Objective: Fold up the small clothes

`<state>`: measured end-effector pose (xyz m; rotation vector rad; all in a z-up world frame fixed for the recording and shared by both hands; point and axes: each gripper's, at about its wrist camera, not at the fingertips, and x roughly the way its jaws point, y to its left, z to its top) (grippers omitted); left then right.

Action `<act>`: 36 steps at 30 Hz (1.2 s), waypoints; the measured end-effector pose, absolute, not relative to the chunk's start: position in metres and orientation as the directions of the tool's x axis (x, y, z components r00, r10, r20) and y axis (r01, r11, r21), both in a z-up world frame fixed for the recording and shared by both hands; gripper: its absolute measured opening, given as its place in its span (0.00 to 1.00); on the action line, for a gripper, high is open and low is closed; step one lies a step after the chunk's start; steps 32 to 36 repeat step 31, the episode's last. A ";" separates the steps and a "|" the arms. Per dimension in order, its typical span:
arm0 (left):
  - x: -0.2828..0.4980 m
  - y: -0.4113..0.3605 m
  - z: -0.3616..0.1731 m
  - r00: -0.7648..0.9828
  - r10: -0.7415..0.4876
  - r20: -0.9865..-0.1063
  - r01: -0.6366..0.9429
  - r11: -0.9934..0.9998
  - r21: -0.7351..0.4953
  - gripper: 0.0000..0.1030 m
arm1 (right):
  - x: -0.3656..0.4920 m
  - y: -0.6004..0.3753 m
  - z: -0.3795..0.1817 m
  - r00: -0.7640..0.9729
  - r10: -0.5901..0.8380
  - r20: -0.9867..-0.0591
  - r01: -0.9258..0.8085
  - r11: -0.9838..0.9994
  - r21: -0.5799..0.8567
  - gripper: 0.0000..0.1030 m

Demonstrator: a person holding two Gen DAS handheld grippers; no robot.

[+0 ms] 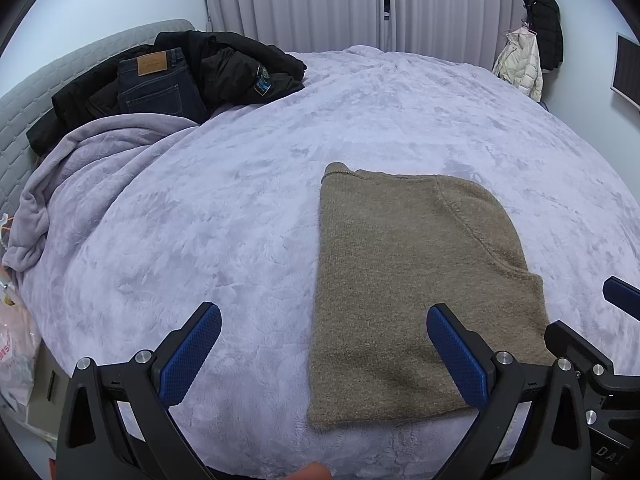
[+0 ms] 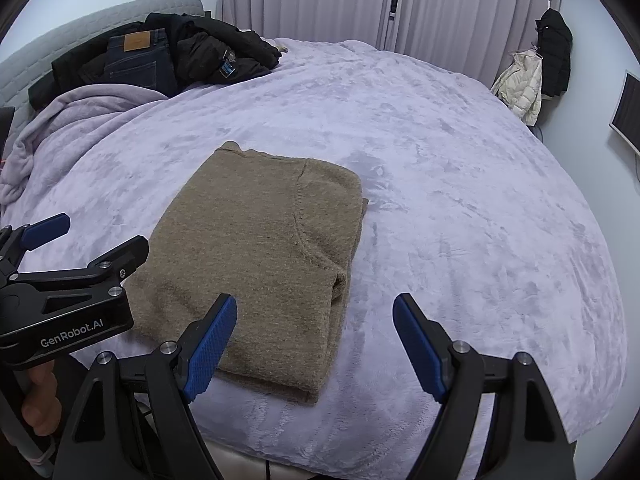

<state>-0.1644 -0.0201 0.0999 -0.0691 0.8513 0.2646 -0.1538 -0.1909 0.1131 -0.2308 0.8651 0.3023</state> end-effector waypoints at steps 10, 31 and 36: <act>-0.165 -0.021 0.100 0.632 0.201 -0.749 -0.254 0.966 0.046 1.00 | -0.154 -0.190 0.113 0.610 0.165 -0.775 -0.356 0.931 -0.082 0.80; -0.165 -0.022 0.099 0.639 0.165 -0.751 -0.238 0.971 0.011 1.00 | -0.150 -0.195 0.110 0.603 0.171 -0.779 -0.363 0.929 -0.077 0.80; -0.165 -0.022 0.099 0.639 0.165 -0.751 -0.238 0.971 0.011 1.00 | -0.150 -0.195 0.110 0.603 0.171 -0.779 -0.363 0.929 -0.077 0.80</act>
